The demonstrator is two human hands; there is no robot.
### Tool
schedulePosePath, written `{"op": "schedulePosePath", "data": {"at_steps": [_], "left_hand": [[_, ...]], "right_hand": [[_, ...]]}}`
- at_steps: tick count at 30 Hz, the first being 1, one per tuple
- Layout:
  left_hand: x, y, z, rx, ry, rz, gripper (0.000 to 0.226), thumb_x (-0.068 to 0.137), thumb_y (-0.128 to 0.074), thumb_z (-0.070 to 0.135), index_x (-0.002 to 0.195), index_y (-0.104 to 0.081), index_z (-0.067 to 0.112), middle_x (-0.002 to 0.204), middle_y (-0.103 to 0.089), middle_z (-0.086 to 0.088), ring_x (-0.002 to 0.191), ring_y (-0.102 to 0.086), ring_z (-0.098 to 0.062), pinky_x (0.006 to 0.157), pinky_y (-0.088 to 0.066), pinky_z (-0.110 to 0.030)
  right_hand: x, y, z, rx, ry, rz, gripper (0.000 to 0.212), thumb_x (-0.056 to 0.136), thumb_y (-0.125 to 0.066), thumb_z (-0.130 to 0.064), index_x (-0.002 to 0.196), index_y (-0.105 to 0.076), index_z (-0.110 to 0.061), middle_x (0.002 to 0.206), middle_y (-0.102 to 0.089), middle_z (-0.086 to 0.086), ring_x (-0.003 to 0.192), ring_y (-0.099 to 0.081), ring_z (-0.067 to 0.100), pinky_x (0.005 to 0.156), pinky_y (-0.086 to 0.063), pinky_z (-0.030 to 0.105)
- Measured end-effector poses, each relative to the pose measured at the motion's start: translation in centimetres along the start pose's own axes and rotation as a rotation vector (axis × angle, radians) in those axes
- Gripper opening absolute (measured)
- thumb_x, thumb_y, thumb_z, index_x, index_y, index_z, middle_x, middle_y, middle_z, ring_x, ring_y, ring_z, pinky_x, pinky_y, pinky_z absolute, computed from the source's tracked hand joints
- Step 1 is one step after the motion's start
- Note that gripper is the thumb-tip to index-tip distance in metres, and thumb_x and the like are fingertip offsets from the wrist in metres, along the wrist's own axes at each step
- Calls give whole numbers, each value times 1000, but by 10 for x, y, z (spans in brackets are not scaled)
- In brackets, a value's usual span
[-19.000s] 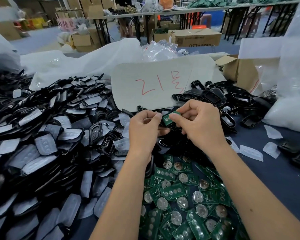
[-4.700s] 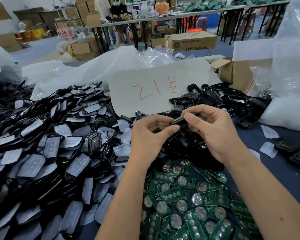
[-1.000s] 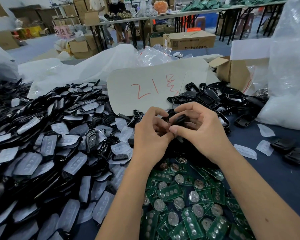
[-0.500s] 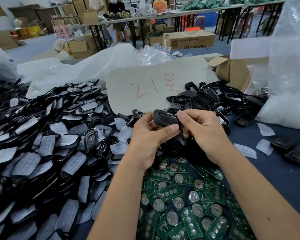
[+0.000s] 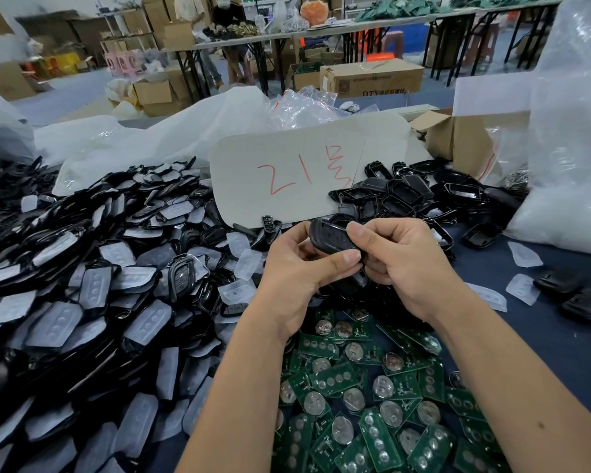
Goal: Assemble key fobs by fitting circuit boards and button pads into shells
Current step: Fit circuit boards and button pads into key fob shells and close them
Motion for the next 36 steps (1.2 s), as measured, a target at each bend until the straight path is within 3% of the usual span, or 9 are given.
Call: {"op": "schedulePosePath", "data": {"at_steps": [17,21,26,30,36], "left_hand": [[1,3,-1,37,-57,16,32,69,-85,-2,96,-69,7,91,-74,-14,87,-74,-29,79,-62,-37],[1,3,-1,29,-58,12,28,70,-85,-2,90,-74,15,92,-74,-14,89,-74,-29,80,-63,-37],[1,6,-3,249,-123,172,34,75,-88,-1,95,-67,16,90,-73,-11,80,-71,-25,80,-63,-40],[0,13,4,429,-249,285,43,77,-87,3,103,-58,20,95,-66,-3,76,-72,-20,74,-61,-30],[-1,13,7,562,-313,279,34,78,-86,7,93,-59,21,94,-64,-6,79,-72,-20,81,-61,-51]], "right_hand": [[0,-3,0,41,6,35,32,84,-77,-37,69,-68,-11,52,-33,0,45,-24,13,41,-21,22],[-1,-2,-2,23,24,44,33,83,-78,-37,72,-71,-7,50,-36,-2,43,-26,12,41,-23,22],[-3,1,-7,-283,223,169,16,88,-82,-24,74,-78,-18,51,-55,-10,44,-41,5,46,-35,17],[-5,1,-12,-513,298,235,10,86,-84,-29,80,-81,-22,63,-68,-1,59,-56,24,56,-48,36],[-5,1,-10,-533,312,233,9,86,-85,-28,81,-81,-21,65,-70,-2,61,-60,20,60,-51,36]]}}
Point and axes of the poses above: each hand's wrist, its own x-axis towards the middle knuckle, its own y-axis out of the back of the hand, z = x × y, the point moved 2 cm from there along x, towards the middle knuckle
